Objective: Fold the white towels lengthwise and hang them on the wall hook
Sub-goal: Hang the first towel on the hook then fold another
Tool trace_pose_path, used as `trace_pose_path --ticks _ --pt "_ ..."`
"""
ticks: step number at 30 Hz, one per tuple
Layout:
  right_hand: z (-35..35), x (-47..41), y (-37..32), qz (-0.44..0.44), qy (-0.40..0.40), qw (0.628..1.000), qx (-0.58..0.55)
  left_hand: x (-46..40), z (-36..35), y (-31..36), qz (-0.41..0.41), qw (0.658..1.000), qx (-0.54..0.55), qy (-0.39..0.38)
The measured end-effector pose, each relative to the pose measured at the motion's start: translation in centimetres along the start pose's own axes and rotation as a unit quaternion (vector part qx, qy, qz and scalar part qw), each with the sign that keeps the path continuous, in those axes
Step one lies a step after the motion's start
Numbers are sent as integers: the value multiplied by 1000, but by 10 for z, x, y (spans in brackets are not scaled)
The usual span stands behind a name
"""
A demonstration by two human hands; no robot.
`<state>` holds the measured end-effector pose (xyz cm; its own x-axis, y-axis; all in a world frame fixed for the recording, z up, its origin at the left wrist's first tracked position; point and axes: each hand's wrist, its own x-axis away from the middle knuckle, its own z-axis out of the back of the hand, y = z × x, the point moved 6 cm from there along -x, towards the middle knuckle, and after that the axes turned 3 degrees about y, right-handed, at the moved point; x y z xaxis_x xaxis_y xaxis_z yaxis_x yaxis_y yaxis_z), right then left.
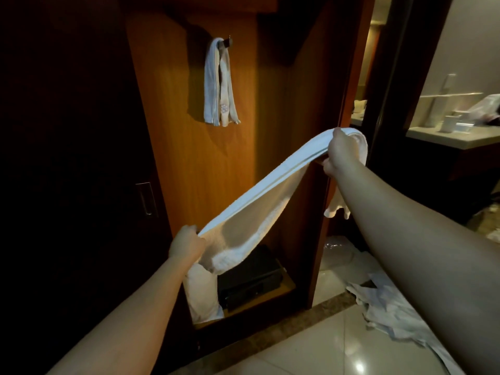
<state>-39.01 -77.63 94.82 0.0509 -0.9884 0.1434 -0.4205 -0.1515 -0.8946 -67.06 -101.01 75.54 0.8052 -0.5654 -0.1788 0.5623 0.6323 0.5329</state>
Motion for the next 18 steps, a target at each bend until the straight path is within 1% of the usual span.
trace_pose_path --ticks 1,3,4,5,6,8,9,10,11,12,13,14,16,17,18 --pt "3 -2 2 -8 11 1000 -11 -3 2 -5 7 1000 -7 -1" --pt "8 -6 3 -19 24 999 -30 -8 8 -18 43 999 30 -2" --pt "10 -8 4 -21 24 999 -41 -10 10 -25 69 994 79 2" --pt "11 -10 3 -22 22 998 -51 -12 12 -31 92 983 157 4" --pt "14 -12 3 -22 19 998 -62 -15 13 -37 116 962 245 4" --pt "18 -15 2 -27 24 995 -88 -19 22 -43 147 900 410 18" --pt "20 -16 3 -31 26 994 -100 -21 29 -45 153 853 497 37" --pt "20 -17 2 -36 26 993 -111 -22 38 -45 149 787 597 48" --pt "21 -16 0 -39 29 991 -123 -24 44 -43 137 712 688 38" --pt "21 -15 -2 -39 35 989 -141 -27 47 -41 124 654 746 13" --pt "21 -16 -3 -40 42 985 -160 -23 44 -37 126 641 756 -27" --pt "21 -16 -3 -41 45 983 -175 -15 36 -33 136 662 733 -75" --pt "20 -17 -4 -42 51 981 -182 11 10 -24 144 742 633 -168" --pt "20 -18 -3 -41 50 982 -176 21 -1 -22 140 769 591 -197" --pt "22 -20 -2 -41 51 984 -168 26 -7 -20 131 786 568 -205"
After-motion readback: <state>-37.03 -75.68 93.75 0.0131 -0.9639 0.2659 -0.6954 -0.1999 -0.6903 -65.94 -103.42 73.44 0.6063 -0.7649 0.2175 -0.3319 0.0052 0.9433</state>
